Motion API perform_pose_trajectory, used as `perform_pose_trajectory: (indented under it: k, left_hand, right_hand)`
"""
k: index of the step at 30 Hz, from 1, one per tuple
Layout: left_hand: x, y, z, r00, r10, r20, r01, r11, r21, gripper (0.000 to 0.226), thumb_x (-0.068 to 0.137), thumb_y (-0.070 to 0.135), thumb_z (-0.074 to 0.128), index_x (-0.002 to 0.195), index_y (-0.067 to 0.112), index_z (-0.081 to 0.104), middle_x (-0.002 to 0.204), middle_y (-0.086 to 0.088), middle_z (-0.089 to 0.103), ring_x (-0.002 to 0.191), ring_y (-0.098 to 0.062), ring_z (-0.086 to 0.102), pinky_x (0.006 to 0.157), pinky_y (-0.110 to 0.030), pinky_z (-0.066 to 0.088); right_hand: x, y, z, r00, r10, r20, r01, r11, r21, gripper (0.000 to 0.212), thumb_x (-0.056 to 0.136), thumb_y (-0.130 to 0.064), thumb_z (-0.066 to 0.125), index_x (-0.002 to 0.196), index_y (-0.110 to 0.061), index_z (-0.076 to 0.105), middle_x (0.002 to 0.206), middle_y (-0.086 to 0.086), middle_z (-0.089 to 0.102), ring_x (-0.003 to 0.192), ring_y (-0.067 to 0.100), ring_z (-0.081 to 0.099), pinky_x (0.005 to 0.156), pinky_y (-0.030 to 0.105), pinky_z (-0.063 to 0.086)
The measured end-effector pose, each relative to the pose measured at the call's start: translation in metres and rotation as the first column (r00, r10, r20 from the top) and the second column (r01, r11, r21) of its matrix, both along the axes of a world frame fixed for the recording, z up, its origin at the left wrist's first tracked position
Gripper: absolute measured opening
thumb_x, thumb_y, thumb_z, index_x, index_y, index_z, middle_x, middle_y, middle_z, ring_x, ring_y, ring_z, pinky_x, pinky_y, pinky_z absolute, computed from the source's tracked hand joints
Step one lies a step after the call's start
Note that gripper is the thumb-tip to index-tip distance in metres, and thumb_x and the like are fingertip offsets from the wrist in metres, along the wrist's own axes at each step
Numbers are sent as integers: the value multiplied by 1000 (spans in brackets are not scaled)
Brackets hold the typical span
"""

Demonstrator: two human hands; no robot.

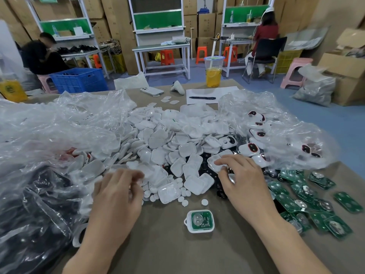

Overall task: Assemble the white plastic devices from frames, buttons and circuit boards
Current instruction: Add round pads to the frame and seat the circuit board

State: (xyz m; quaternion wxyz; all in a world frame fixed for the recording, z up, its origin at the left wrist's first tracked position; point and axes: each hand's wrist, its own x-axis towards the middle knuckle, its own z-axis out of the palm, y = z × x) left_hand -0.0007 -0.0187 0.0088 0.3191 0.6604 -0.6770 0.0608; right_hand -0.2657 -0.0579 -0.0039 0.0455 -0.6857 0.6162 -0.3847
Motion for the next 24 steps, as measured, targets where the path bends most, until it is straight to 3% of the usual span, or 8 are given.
perform_pose_trajectory:
  k: [2,5,9,12,17,22,24]
  left_hand:
    - [3,8,-4,996,-49,70,48,999,5,17,89,25,55,97,21,70,99,8,64,98,-24,56,90,-38,35]
    - [5,12,-8,986,-77,147,69,996,55,39,86,49,47,99,24,74,104,8,64,102,-26,57,89,-44,39]
    - [5,8,-10,983,-72,168,53,992,113,51,83,60,46,108,27,75,112,7,65,112,-26,54,96,-42,33]
    - [5,7,-11,984,-67,165,53,994,91,48,84,58,46,108,25,73,110,7,65,110,-24,53,95,-36,28]
    - [1,4,-9,982,-34,185,17,996,91,42,88,51,46,105,24,73,107,5,65,104,-29,59,94,-43,36]
    - [-3,0,-7,979,-1,205,-10,999,51,11,93,24,71,104,21,74,103,2,67,97,-32,62,88,-48,43]
    - [-3,-1,-7,981,-6,194,-7,998,66,16,87,18,78,102,20,75,101,2,67,95,-32,63,85,-48,46]
  right_hand:
    - [0,2,2,1000,11,7,-11,999,-34,28,91,-24,46,103,-29,71,111,-15,66,109,14,56,101,36,41]
    - [0,2,2,999,37,6,-36,996,-84,23,91,-12,56,102,-26,71,109,-14,67,106,15,58,100,36,42]
    - [1,3,3,997,78,0,-78,993,-86,24,91,-5,60,101,-25,70,107,-13,68,104,13,57,100,32,40]
    - [1,4,3,996,93,10,-92,993,-69,24,92,-6,59,102,-25,70,108,-15,67,105,9,53,99,28,37]
    - [1,4,3,994,111,10,-111,993,-34,24,94,-10,56,102,-27,69,110,-16,66,107,8,53,101,32,38]
    - [2,5,4,993,118,20,-117,993,-25,24,94,-11,54,102,-27,69,109,-16,65,106,9,52,101,33,39]
    - [2,6,4,993,119,25,-118,993,-22,24,94,-11,54,102,-27,69,109,-16,65,107,8,51,101,32,39]
